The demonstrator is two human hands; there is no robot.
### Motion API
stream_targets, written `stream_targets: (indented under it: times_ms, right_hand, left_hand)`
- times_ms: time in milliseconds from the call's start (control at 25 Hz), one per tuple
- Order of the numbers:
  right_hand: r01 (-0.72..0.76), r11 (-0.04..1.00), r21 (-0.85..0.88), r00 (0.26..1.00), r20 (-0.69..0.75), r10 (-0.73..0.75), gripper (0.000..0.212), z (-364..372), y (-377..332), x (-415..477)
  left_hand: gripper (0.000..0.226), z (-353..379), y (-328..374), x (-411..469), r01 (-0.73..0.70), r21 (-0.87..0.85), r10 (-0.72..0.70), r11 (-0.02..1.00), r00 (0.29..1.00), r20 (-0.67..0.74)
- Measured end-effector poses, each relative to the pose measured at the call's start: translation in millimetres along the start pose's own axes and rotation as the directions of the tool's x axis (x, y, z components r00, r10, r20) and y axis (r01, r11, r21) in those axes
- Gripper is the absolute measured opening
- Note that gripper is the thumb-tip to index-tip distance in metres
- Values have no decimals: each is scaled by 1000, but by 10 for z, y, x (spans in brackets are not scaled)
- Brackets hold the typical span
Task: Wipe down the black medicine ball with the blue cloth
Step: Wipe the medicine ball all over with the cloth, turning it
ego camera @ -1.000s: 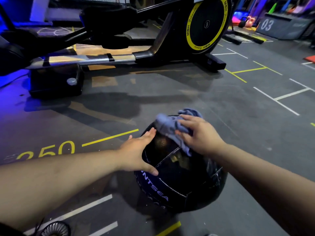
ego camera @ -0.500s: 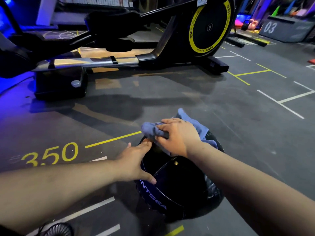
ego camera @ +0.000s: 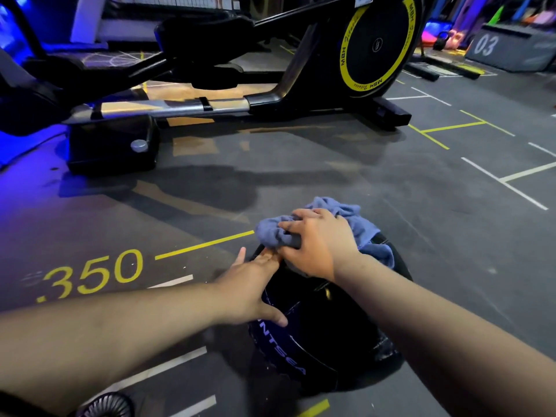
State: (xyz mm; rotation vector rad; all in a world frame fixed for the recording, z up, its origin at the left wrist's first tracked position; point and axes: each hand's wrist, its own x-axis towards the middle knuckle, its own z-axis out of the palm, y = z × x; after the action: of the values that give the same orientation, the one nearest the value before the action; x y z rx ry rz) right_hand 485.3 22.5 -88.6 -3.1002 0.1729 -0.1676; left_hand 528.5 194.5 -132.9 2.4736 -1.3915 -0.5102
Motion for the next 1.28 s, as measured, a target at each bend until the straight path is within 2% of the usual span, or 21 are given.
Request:
stream_targets:
  times_ms: [80, 160, 280, 360, 480, 560, 600, 640, 680, 760, 840, 880, 920, 960, 1000, 1080, 1160, 1280]
  right_hand:
    - [-2, 1000, 32, 999, 51, 0, 55, -8, 82, 64]
    - [-135, 976, 169, 989, 84, 122, 43, -49, 312, 118]
    - [-436, 845, 309, 899, 192, 394, 25, -160, 762, 121]
    - [-545, 732, 408, 838, 275, 471, 32, -194, 997, -36]
    - [-573, 612, 546, 814, 287, 506, 40, -141, 1105, -325]
    - [-553, 623, 553, 816, 209, 539, 38, -62, 1033, -431]
    - [-546, 633, 550, 814, 168, 556, 38, -27, 983, -448]
    - [-543, 636, 548, 809, 140, 570, 37, -14, 922, -454]
    - [-542, 637, 548, 805, 121, 580, 37, 1, 870, -459]
    - [-542, 638, 547, 800, 103, 592, 37, -8, 789, -456]
    - [-540, 629, 559, 795, 94, 599, 36, -30, 731, -467]
    - [-535, 629, 565, 797, 90, 597, 36, -46, 707, -477]
    - [-530, 632, 565, 800, 87, 594, 36, -59, 688, -476]
    - [-528, 639, 560, 803, 83, 590, 35, -76, 661, -478]
    - [-527, 648, 550, 806, 81, 587, 34, -87, 633, -473]
    - [-529, 667, 525, 812, 84, 578, 31, -99, 563, -456]
    - [-518, 691, 504, 824, 79, 560, 25, -105, 476, -444]
    - [-477, 727, 494, 849, 46, 526, 17, -99, 409, -426]
  left_hand:
    - [129, -17, 0, -3, 8, 38, -8, 999, 1000, 16]
    - [133, -34, 12, -5, 3, 61, -7, 998, 998, 59]
    - [129, -52, -10, -20, -12, 100, 4, 995, 997, 82]
    - [126, -84, -70, -49, -19, 153, 5, 988, 996, 87]
    - [121, -205, -189, -86, -19, 157, -7, 987, 987, 163]
    - [102, -333, -303, -90, 16, 46, -25, 999, 980, 199]
    - [85, -405, -343, -89, 49, -36, -43, 998, 985, 164]
    - [66, -463, -365, -84, 90, -85, -84, 992, 994, 69]
    - [55, -507, -370, -84, 131, -100, -140, 986, 987, -82]
    - [48, -585, -322, -96, 209, -54, -215, 976, 920, -327]
    - [21, -596, -286, -117, 178, -103, -204, 979, 896, -393]
    - [37, -612, -227, -144, 123, -136, -165, 983, 914, -372]
    - [62, -609, -191, -169, 66, -146, -109, 987, 946, -306]
    - [77, -608, -133, -204, 33, -137, -67, 990, 966, -250]
    - [83, -598, -56, -219, 26, -125, -52, 992, 976, -213]
    - [83, -518, 102, -217, 4, -74, -11, 997, 995, -101]
    - [81, -437, 194, -177, -14, 22, 12, 1000, 997, 72]
    - [78, -356, 136, -115, -8, 134, -11, 991, 990, 139]
